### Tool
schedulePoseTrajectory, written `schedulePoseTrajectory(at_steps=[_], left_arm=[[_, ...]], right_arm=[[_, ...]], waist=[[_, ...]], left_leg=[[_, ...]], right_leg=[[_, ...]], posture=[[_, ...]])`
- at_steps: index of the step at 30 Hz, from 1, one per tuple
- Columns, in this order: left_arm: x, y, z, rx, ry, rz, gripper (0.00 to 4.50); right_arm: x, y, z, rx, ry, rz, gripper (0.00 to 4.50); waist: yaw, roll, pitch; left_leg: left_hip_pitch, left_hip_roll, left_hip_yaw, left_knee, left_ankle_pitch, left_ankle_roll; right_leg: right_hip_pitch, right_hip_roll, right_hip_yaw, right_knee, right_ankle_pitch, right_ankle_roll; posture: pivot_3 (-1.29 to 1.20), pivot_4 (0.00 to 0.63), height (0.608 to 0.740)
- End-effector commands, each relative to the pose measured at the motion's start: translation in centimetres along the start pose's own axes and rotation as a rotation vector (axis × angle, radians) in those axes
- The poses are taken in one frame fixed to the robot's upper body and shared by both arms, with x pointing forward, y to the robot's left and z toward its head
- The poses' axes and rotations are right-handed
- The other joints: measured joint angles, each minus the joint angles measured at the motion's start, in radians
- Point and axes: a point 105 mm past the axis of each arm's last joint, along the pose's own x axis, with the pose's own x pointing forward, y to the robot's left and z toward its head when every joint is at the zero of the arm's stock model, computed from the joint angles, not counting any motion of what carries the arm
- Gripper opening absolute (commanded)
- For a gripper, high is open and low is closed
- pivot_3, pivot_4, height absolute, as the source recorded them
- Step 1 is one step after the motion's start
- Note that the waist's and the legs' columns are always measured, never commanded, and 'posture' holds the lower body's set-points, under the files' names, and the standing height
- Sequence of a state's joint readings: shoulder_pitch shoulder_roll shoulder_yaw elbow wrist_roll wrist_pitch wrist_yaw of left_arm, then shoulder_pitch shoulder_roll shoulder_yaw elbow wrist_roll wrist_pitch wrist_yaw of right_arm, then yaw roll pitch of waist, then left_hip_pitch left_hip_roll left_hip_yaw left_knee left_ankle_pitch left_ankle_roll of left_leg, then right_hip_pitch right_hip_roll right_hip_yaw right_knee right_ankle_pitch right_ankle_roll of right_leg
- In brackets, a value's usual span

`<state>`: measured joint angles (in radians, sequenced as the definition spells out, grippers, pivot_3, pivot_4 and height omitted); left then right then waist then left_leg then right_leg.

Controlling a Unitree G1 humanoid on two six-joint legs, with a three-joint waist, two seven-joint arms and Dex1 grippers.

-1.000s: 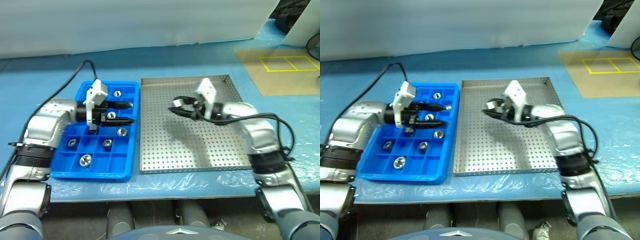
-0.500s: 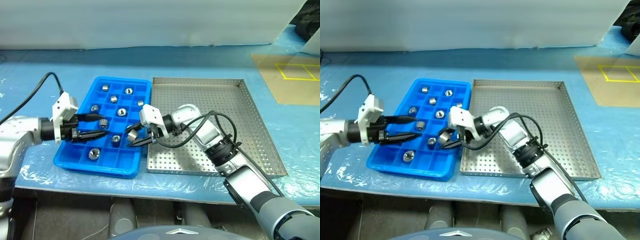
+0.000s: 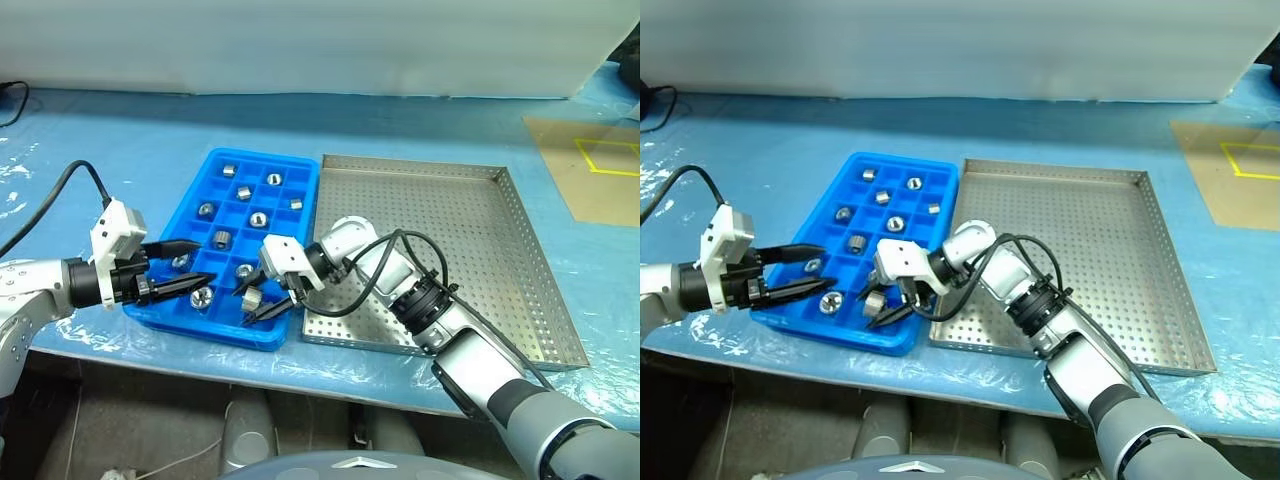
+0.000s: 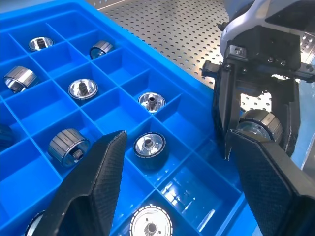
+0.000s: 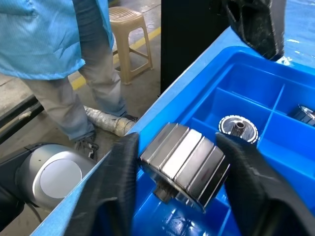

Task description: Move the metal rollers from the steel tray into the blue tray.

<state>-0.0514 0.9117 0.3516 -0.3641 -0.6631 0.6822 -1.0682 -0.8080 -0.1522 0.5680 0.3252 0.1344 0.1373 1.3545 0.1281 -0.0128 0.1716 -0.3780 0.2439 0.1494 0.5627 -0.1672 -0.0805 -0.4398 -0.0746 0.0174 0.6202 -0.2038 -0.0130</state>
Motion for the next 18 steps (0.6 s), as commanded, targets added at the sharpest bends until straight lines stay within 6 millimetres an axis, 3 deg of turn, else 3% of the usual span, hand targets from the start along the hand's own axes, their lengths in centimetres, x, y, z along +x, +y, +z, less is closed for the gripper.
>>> schedulePoseTrajectory(at_steps=[1,5,8,11,14,18], left_arm=[[0.2,0.0,1.4,0.044,-0.026,-0.020,3.52],[1.1,0.3,1.8,0.059,-0.034,-0.051,3.52],[2.5,-0.1,2.3,0.064,-0.057,-0.107,3.52],[3.8,-0.2,2.5,0.068,-0.075,-0.154,3.52],[5.7,0.4,2.8,0.073,-0.104,-0.182,3.52],[8.8,1.8,3.7,0.077,-0.170,-0.187,3.52]], right_arm=[[-0.6,-0.7,0.6,-0.021,0.001,-0.045,3.74],[-1.1,-1.8,0.6,0.015,-0.014,-0.127,3.74],[-2.9,-3.1,1.0,0.033,-0.041,-0.240,3.74],[-5.6,-4.5,2.2,0.061,-0.097,-0.379,3.74],[-9.8,-4.8,2.9,0.080,-0.140,-0.540,3.74],[-15.6,-4.8,0.5,0.148,-0.100,-0.837,3.74]], waist=[[-0.001,0.000,0.000],[-0.004,0.000,0.000],[-0.005,0.000,0.000],[-0.007,0.000,0.000],[-0.008,0.000,0.000],[-0.020,0.000,-0.001]], left_leg=[[0.000,0.000,0.000,0.000,0.000,0.000],[0.000,0.000,0.000,0.000,0.001,-0.001],[0.000,0.000,0.000,0.000,0.001,-0.002],[0.000,-0.001,0.000,0.001,0.003,-0.006],[0.000,-0.001,0.000,0.001,0.004,-0.006],[0.001,-0.001,0.001,0.002,0.004,-0.007]], right_leg=[[0.000,0.000,0.000,0.000,0.000,0.000],[0.000,0.000,0.000,0.000,0.000,0.000],[-0.001,0.001,0.000,0.001,0.000,0.000],[0.000,0.000,0.001,0.001,0.000,0.000],[0.000,0.000,0.001,0.002,0.000,0.000],[0.001,0.000,0.002,0.002,0.000,0.000]], posture=[[0.23,0.150,0.740],[0.17,0.150,0.740],[0.12,0.150,0.740],[0.06,0.150,0.740],[-0.01,0.150,0.740],[-0.12,0.150,0.740]])
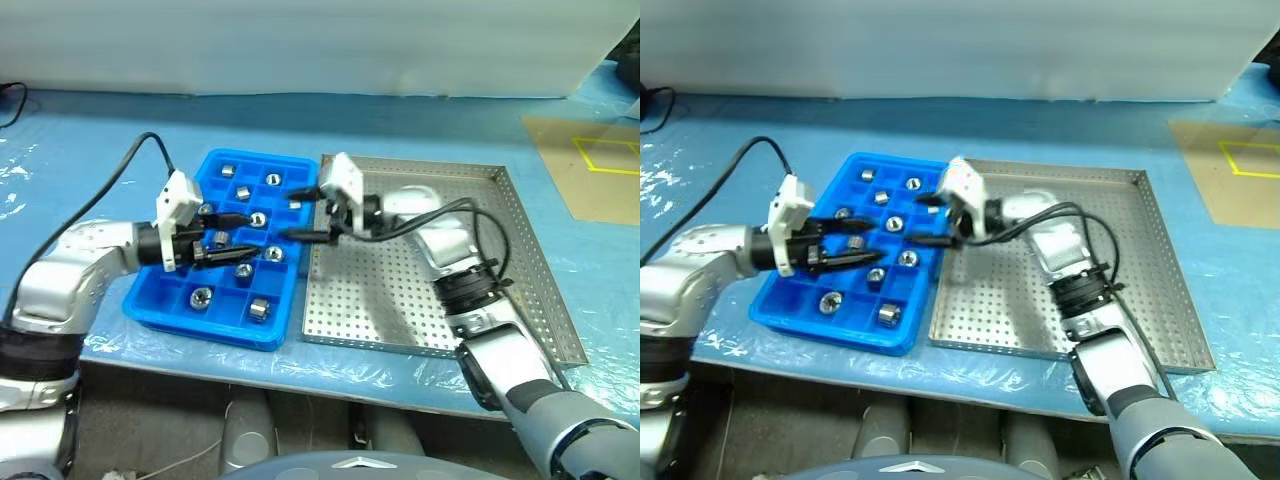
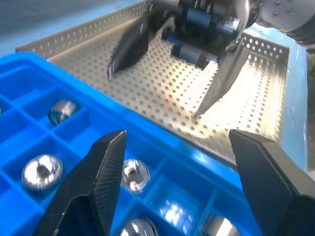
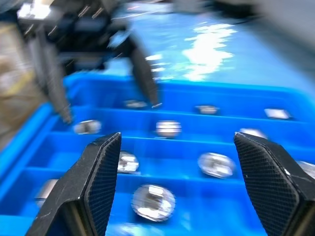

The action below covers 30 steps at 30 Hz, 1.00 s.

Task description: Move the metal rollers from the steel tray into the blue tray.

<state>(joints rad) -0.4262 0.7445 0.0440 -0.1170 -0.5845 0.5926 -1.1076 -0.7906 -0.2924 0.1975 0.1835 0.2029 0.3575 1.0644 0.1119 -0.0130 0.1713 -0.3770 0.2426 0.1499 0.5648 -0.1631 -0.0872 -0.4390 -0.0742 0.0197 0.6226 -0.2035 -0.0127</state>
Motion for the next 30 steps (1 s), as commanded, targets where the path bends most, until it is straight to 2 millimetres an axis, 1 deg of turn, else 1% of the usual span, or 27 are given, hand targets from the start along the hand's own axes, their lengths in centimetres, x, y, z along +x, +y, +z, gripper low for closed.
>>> schedulePoseTrajectory(at_steps=[1,4,7,9,11,14,18,23,24,26,28,30], left_arm=[[2.3,1.7,1.0,0.049,-0.055,-0.001,3.52],[4.1,2.8,1.1,0.063,-0.080,0.004,3.52],[5.7,3.8,1.4,0.069,-0.117,0.020,3.52],[6.6,4.2,1.8,0.065,-0.148,0.025,3.52],[7.3,4.4,2.2,0.062,-0.172,0.026,3.52],[8.3,4.3,2.3,0.062,-0.186,0.020,3.52],[8.5,4.4,2.0,0.065,-0.184,0.014,3.52],[8.5,4.5,2.0,0.063,-0.203,0.028,3.52],[8.5,4.6,2.1,0.063,-0.210,0.036,3.52],[8.7,5.5,2.7,0.061,-0.229,0.084,3.52],[8.9,6.1,2.6,0.076,-0.215,0.115,3.52],[9.0,6.2,2.4,0.086,-0.201,0.121,3.52]], right_arm=[[-4.4,-2.9,-1.1,0.019,0.014,-0.270,3.74],[-7.0,-3.8,-2.5,0.027,0.042,-0.429,3.74],[-8.6,-4.0,-3.4,0.056,0.039,-0.556,3.74],[-9.3,-4.1,-4.1,0.049,0.062,-0.626,3.74],[-9.6,-4.2,-4.7,0.039,0.086,-0.662,3.74],[-9.7,-4.7,-4.6,0.014,0.096,-0.693,3.74],[-10.1,-5.6,-3.8,-0.002,0.085,-0.728,3.74],[-11.1,-6.4,-4.3,-0.017,0.123,-0.787,3.74],[-11.2,-6.6,-4.4,-0.023,0.130,-0.800,3.74],[-11.3,-6.9,-4.1,-0.019,0.116,-0.809,3.74],[-11.1,-6.9,-3.8,-0.027,0.110,-0.796,3.74],[-11.1,-6.8,-3.7,-0.033,0.112,-0.785,3.74]], waist=[[-0.010,0.000,-0.001],[-0.029,-0.001,-0.001],[-0.063,-0.001,-0.001],[-0.079,-0.001,-0.001],[-0.092,-0.001,-0.001],[-0.099,-0.001,-0.001],[-0.099,-0.001,-0.001],[-0.094,-0.001,-0.001],[-0.094,-0.001,-0.001],[-0.093,-0.001,-0.001],[-0.095,-0.001,0.000],[-0.095,-0.001,0.000]], left_leg=[[0.001,-0.001,0.000,0.000,0.000,0.000],[0.000,-0.002,0.000,0.000,0.000,0.000],[0.000,-0.002,0.000,0.000,0.000,0.000],[0.000,-0.002,0.001,0.000,0.000,0.000],[0.001,-0.002,0.001,0.000,0.000,0.001],[0.001,-0.002,0.002,0.000,0.000,0.001],[0.001,-0.002,0.002,0.001,-0.001,0.002],[0.001,-0.003,0.002,0.001,-0.001,0.003],[0.001,-0.003,0.002,0.001,-0.001,0.003],[0.001,-0.003,0.002,0.001,-0.002,0.003],[0.000,-0.003,0.002,0.001,-0.002,0.003],[0.001,-0.003,0.002,0.001,-0.002,0.003]], right_leg=[[0.001,0.000,0.000,-0.001,0.000,0.000],[0.001,0.001,0.001,-0.001,0.000,0.001],[0.000,0.001,0.003,-0.002,0.000,0.001],[0.000,0.001,0.004,-0.002,0.000,0.001],[0.000,0.002,0.004,-0.002,0.000,0.001],[0.000,0.002,0.004,-0.002,0.000,0.001],[0.000,0.002,0.005,-0.002,0.001,0.001],[0.002,0.001,0.005,-0.003,0.001,0.001],[0.002,0.001,0.005,-0.003,0.001,0.001],[0.002,0.001,0.005,-0.004,0.001,0.001],[0.002,0.001,0.005,-0.004,0.001,0.001],[0.002,0.001,0.005,-0.004,0.001,0.001]], posture=[[-0.13,0.150,0.740],[-0.18,0.150,0.740],[-0.21,0.150,0.740],[-0.22,0.150,0.740],[-0.24,0.150,0.740],[-0.25,0.150,0.740],[-0.25,0.150,0.740],[-0.24,0.150,0.740],[-0.24,0.150,0.740],[-0.24,0.150,0.740],[-0.24,0.150,0.740],[-0.24,0.150,0.740]])
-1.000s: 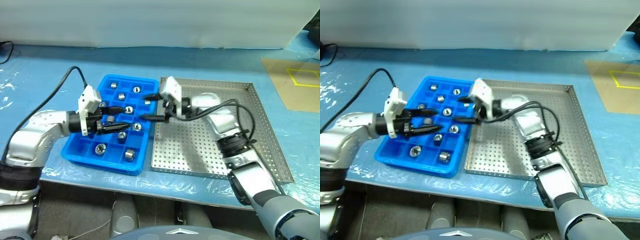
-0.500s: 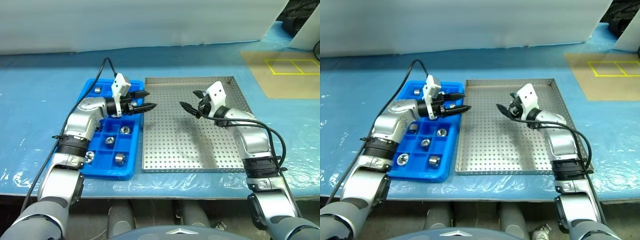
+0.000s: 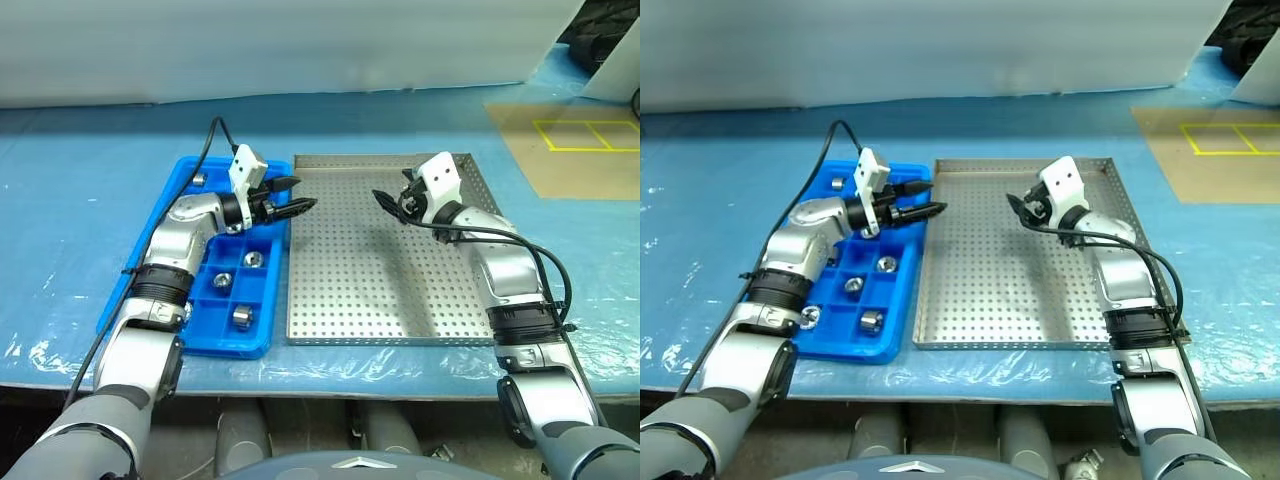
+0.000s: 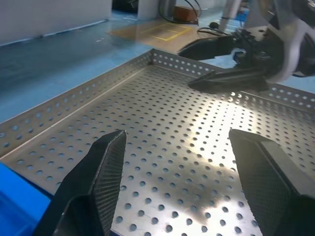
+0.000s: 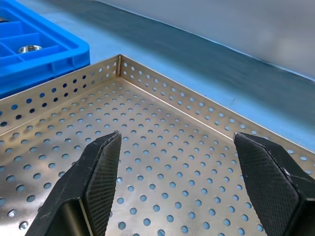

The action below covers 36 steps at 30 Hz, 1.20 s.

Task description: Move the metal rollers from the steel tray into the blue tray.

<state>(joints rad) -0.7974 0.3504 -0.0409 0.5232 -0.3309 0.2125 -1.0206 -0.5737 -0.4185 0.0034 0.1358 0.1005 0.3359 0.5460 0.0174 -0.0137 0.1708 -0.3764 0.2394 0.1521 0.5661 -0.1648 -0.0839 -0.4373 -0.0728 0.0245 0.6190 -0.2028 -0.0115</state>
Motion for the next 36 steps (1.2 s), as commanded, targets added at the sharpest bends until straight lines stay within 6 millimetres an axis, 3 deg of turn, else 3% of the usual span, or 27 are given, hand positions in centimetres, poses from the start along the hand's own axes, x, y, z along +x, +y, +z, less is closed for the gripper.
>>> schedulePoseTrajectory(at_steps=[1,5,14,36], left_arm=[[0.0,0.6,1.4,0.057,-0.028,0.018,3.52],[-0.1,0.7,1.2,0.052,-0.031,0.016,3.52],[1.1,0.1,1.7,0.033,-0.069,-0.009,3.52],[0.6,0.6,1.3,0.032,-0.028,-0.001,3.52]], right_arm=[[-0.4,-0.9,1.9,-0.044,-0.060,-0.017,3.74],[-0.6,-1.6,1.4,-0.048,-0.043,-0.055,3.74],[-0.5,-1.2,1.6,-0.053,-0.045,-0.053,3.74],[-0.9,-1.2,0.8,-0.057,-0.010,-0.074,3.74]], waist=[[-0.001,0.000,0.000],[-0.002,0.000,0.000],[-0.002,0.000,0.000],[-0.003,0.000,0.000]], left_leg=[[0.000,0.000,0.000,0.000,0.000,0.000],[0.000,0.000,0.000,0.000,0.000,0.001],[0.000,0.000,0.000,0.000,-0.001,0.001],[0.000,0.000,0.002,-0.001,-0.002,0.003]], right_leg=[[0.000,0.000,0.000,0.000,0.000,0.000],[0.000,0.000,0.000,-0.001,0.000,0.000],[0.000,0.000,0.000,-0.001,0.000,0.000],[0.000,0.000,0.001,-0.005,0.000,0.000]], posture=[[-0.25,0.150,0.740],[-0.25,0.150,0.740],[-0.27,0.150,0.740],[-0.29,0.150,0.740]])
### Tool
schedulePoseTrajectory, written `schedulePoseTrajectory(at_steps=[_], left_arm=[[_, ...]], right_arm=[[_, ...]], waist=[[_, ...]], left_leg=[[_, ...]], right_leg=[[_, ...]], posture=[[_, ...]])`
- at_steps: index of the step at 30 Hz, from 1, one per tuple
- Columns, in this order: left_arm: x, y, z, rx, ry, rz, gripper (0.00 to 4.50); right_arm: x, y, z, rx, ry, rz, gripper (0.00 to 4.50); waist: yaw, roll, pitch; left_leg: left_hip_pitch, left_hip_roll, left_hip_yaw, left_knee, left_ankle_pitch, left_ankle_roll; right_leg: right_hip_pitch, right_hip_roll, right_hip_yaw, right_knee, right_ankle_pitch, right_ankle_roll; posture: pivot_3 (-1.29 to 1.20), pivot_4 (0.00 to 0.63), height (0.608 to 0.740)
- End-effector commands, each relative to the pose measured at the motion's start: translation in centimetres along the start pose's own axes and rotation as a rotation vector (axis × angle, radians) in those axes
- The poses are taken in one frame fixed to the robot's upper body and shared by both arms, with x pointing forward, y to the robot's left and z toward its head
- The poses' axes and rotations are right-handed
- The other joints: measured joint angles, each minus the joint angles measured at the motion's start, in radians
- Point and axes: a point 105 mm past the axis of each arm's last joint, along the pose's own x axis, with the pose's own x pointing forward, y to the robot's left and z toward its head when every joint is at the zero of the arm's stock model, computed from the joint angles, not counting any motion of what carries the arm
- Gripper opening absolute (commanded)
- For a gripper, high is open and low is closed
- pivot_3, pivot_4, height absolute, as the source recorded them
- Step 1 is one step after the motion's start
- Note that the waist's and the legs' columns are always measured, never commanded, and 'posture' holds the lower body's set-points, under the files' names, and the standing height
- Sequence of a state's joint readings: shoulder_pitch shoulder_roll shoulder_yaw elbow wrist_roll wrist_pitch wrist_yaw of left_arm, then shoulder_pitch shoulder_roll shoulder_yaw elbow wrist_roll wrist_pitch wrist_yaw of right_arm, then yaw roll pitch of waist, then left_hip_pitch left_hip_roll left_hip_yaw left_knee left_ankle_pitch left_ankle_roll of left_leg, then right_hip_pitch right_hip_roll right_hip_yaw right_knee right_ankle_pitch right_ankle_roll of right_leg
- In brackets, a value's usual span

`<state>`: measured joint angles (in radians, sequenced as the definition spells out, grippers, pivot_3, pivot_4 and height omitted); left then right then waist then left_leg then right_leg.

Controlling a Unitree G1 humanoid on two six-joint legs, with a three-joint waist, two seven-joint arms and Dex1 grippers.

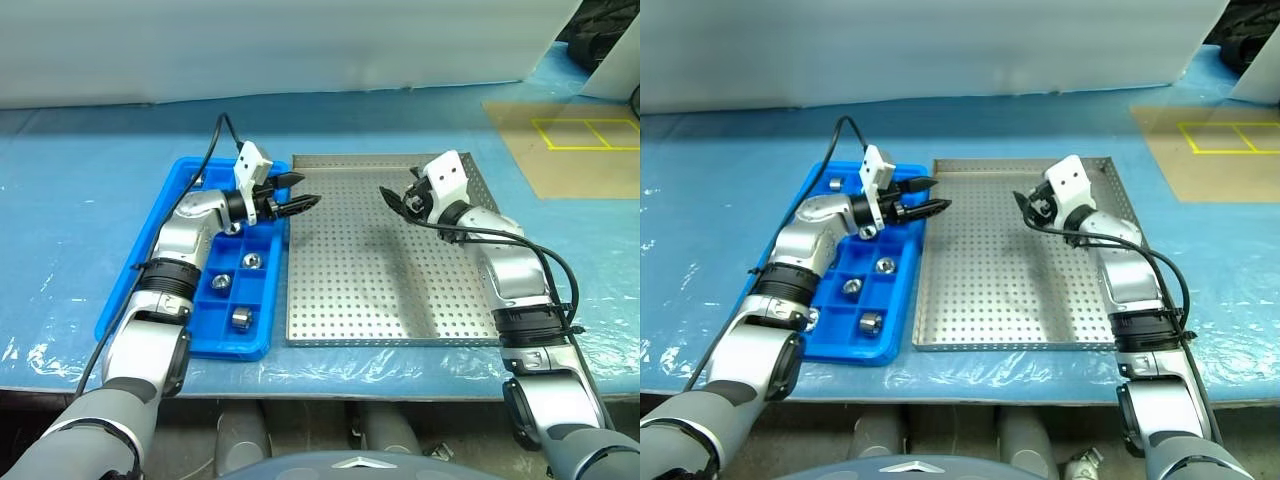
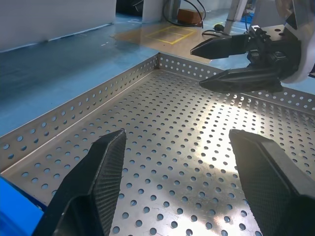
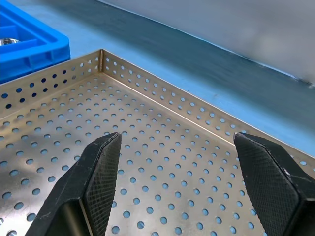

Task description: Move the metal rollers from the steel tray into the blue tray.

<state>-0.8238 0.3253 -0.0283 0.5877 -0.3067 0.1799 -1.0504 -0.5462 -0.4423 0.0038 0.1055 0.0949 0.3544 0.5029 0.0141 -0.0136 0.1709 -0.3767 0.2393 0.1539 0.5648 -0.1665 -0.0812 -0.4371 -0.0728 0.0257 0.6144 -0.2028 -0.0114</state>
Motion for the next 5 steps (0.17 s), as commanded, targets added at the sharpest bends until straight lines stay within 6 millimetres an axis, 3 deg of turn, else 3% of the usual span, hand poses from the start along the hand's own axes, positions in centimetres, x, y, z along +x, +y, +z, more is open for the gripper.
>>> schedulePoseTrajectory(at_steps=[1,5], left_arm=[[0.19,0.51,1.44,0.032,-0.024,0.014,3.52],[0.63,0.50,1.21,0.021,-0.027,0.020,3.52]], right_arm=[[-0.14,-0.28,1.30,-0.043,-0.037,-0.014,3.74],[0.38,0.68,1.56,-0.044,-0.043,0.016,3.74]], waist=[[0.000,0.000,0.000],[0.000,0.000,0.000]], left_leg=[[0.000,0.000,0.000,0.000,0.000,0.000],[0.000,0.000,0.000,0.000,0.000,0.000]], right_leg=[[0.000,0.000,0.000,0.000,0.000,0.000],[0.000,0.000,0.000,-0.001,0.000,0.000]], posture=[[-0.29,0.150,0.740],[-0.30,0.150,0.740]])
